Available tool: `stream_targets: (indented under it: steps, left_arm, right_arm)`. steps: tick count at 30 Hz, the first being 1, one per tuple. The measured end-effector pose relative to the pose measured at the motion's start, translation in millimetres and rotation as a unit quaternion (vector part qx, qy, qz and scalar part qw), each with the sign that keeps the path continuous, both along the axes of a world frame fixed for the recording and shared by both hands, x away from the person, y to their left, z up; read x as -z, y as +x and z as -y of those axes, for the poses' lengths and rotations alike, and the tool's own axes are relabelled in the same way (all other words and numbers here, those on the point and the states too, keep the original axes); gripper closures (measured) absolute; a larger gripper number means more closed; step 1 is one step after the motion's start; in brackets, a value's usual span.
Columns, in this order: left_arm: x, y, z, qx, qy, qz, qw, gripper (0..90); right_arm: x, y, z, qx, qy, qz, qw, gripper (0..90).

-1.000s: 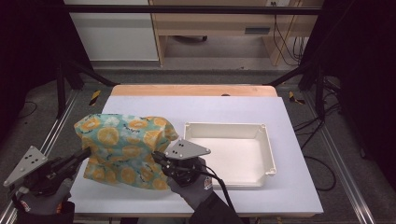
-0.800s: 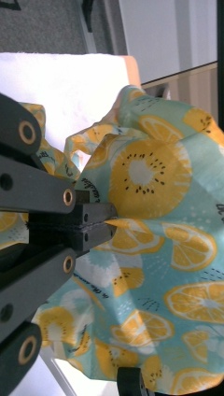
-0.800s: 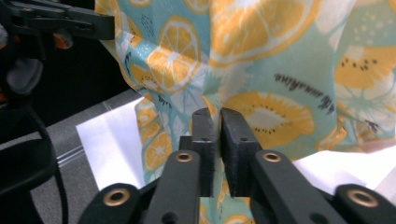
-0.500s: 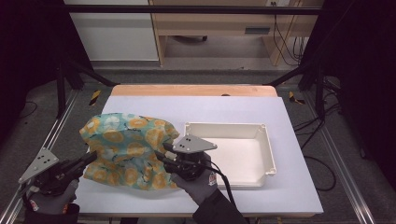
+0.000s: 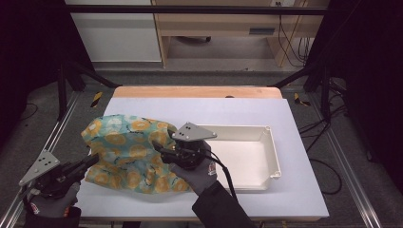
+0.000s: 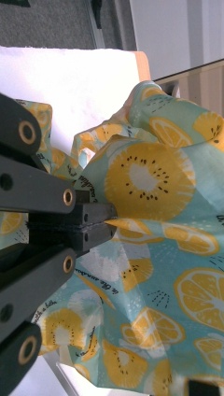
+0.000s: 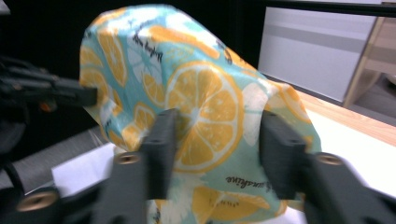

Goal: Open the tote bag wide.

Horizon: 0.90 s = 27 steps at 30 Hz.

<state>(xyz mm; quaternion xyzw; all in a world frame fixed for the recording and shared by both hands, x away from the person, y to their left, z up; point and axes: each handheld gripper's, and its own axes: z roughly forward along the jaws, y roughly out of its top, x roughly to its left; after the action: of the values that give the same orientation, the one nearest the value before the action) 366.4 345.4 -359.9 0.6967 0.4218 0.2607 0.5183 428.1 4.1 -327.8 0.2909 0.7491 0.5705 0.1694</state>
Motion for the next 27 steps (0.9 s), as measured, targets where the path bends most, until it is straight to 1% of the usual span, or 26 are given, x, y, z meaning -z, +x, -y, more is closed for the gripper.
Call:
stream_targets:
  steps: [3, 5, 8, 11, 13, 16, 19, 21, 22, 23, 25, 27]
  left_arm:
    - [-0.1, -0.1, 0.3, 0.000, -0.001, 0.000, 1.0000, 90.0]
    - [-0.2, -0.1, 0.7, 0.001, -0.002, 0.001, 1.0000, 90.0]
    - [-0.3, -0.3, 1.7, 0.002, -0.002, 0.001, 1.0000, 90.0]
    - [-0.4, -0.3, 1.8, 0.004, -0.003, 0.000, 1.0000, 90.0]
    - [-0.1, 0.0, 1.8, 0.001, 0.000, -0.001, 1.0000, 89.9]
    - [0.7, 0.7, 0.5, -0.004, 0.001, -0.005, 1.0000, 89.7]
    - [2.2, 1.9, -0.7, -0.009, 0.001, -0.010, 0.9999, 89.3]
    - [4.1, 3.9, -0.9, -0.012, 0.003, -0.017, 0.9998, 89.3]
    - [4.7, 4.5, -1.1, -0.012, 0.004, -0.019, 0.9997, 89.2]
    - [5.3, 5.2, -1.2, -0.013, 0.004, -0.023, 0.9996, 89.0]
    - [5.9, 6.0, -1.6, -0.014, 0.005, -0.026, 0.9996, 88.6]
    - [5.5, 6.2, -1.8, -0.013, 0.003, -0.027, 0.9996, 87.7]
  right_arm:
    - [0.6, -3.4, 0.6, 0.002, -0.012, 0.001, 0.9999, 71.6]
    - [0.1, -4.1, 3.2, -0.002, -0.012, -0.003, 0.9999, 77.7]
    - [-2.7, -5.0, 8.2, 0.000, -0.010, -0.007, 0.9999, 83.7]
    - [-8.5, -8.8, 12.2, 0.000, -0.001, 0.001, 1.0000, 89.7]
    - [-13.6, -14.3, 12.0, -0.010, 0.004, 0.011, 0.9999, 90.0]
    - [-19.0, -22.7, 8.6, -0.023, -0.001, 0.024, 0.9994, 90.0]
    - [-18.5, -29.4, 6.1, -0.034, -0.004, 0.025, 0.9991, 90.0]
    - [-14.1, -31.6, 5.6, -0.041, -0.007, 0.018, 0.9990, 90.0]
    - [-8.8, -32.3, 5.0, -0.044, -0.012, 0.010, 0.9989, 90.0]
    - [-5.6, -32.4, 4.6, -0.045, -0.016, 0.006, 0.9989, 90.0]
    - [3.5, -31.6, 3.3, -0.046, -0.026, -0.003, 0.9986, 89.9]
    - [10.9, -30.3, 2.5, -0.046, -0.030, -0.012, 0.9984, 89.8]
